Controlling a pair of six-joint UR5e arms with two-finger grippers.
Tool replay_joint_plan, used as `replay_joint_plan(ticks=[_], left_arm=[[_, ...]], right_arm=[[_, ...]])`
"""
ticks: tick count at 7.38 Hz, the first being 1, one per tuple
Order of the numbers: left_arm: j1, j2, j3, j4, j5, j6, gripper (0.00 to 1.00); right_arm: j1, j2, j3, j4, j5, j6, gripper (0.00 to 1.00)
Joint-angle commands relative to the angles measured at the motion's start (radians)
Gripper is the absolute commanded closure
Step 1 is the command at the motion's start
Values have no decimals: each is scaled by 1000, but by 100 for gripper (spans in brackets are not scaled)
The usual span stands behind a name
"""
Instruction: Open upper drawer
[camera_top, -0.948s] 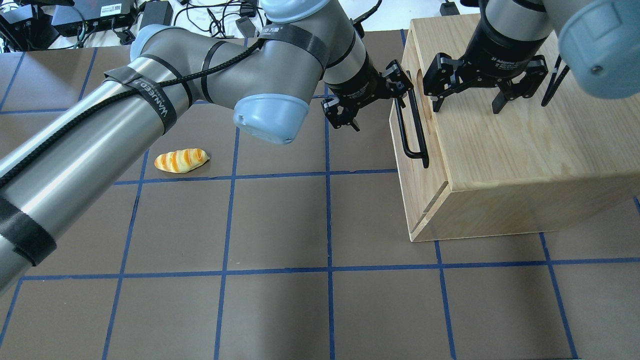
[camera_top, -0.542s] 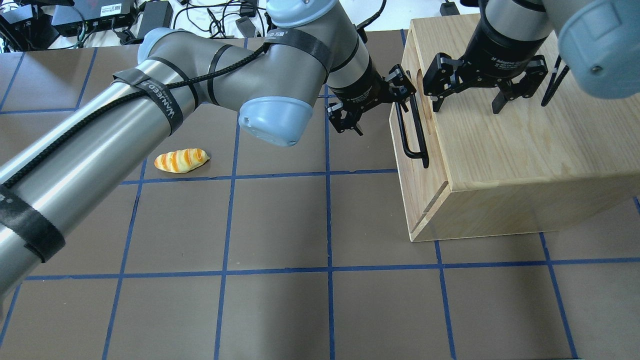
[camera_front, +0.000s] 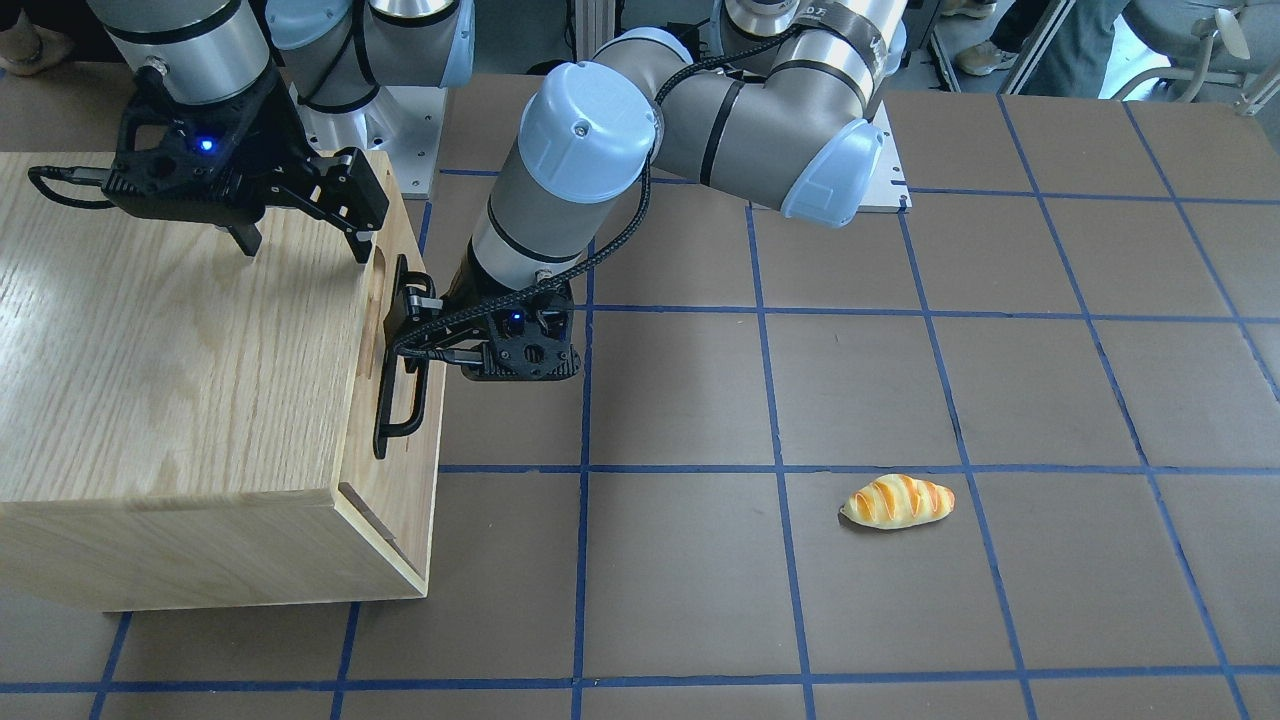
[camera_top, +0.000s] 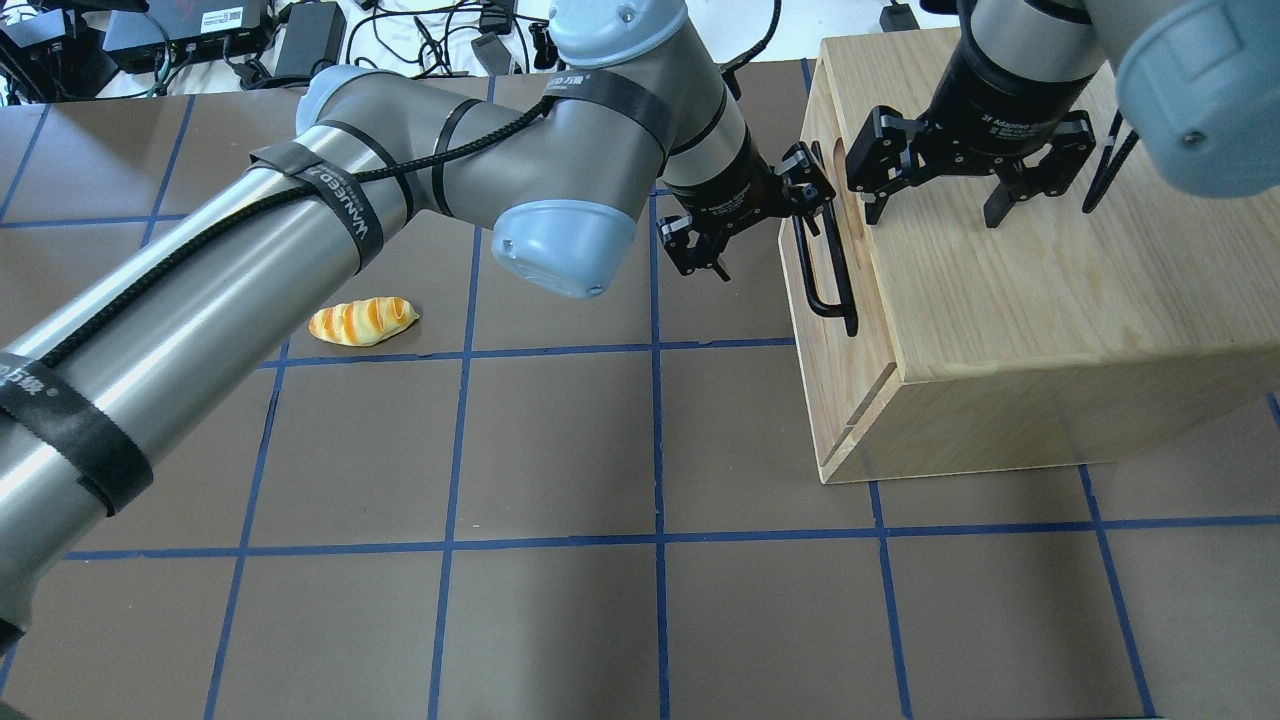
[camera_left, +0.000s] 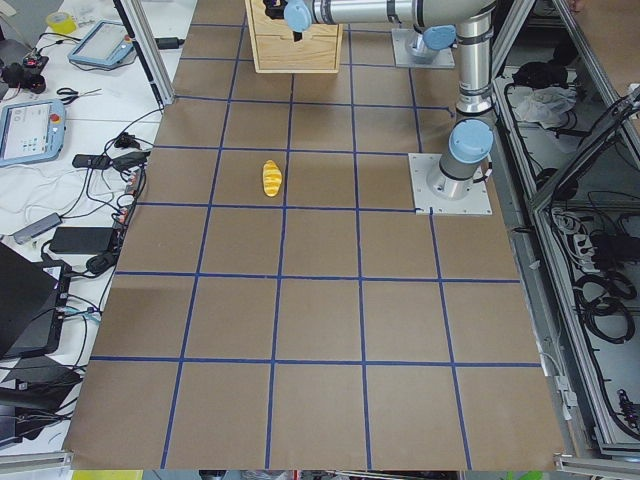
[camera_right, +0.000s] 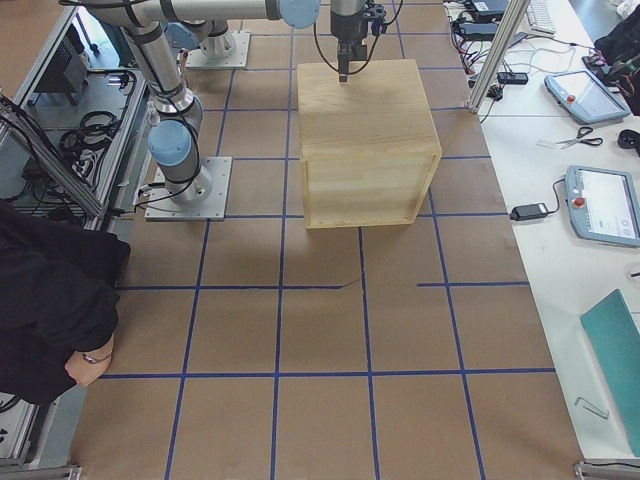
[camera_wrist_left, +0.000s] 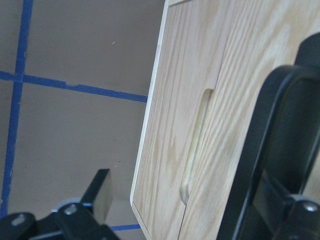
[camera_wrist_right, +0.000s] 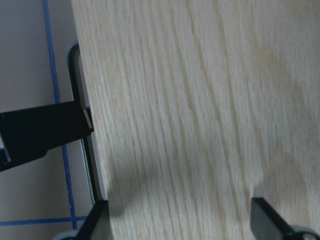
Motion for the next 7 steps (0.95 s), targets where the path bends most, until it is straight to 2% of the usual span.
replay_joint_plan(ticks=[1,3,5,7], left_arm=[[-1,-9,2,0,0,1,0],[-1,-9,2,0,9,8,0],[-1,-9,2,-2,67,15,0],[-1,-7,2,-3,69,15,0]], right_arm=[[0,0,0,-1,0,0,0],[0,0,0,0,0,0,0],[0,0,0,-1,0,0,0],[0,0,0,-1,0,0,0]])
